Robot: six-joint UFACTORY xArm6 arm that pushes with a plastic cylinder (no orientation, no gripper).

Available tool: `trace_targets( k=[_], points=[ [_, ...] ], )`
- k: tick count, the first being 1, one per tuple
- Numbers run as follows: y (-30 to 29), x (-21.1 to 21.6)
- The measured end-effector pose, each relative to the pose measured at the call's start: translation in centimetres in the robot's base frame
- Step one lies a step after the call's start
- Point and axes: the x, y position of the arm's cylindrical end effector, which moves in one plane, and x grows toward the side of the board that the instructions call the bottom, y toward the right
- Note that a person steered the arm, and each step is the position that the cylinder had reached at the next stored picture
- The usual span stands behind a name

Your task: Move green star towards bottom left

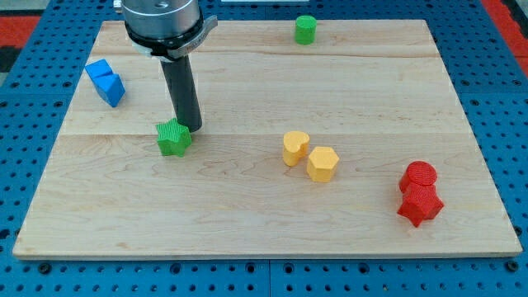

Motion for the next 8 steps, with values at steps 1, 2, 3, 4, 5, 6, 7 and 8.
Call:
trace_targets(
  k=[1, 2, 3, 4, 5, 6, 7, 8],
  points=[
    [-1.2, 2.7],
    [-3.1, 4.2],
    [-4.6, 4.2],
    [-6.2, 4.3],
    [-7.7, 4.8],
    [-7.9, 6.9],
    [-8.1, 8.4],
    [-7.7, 9.4]
  ],
)
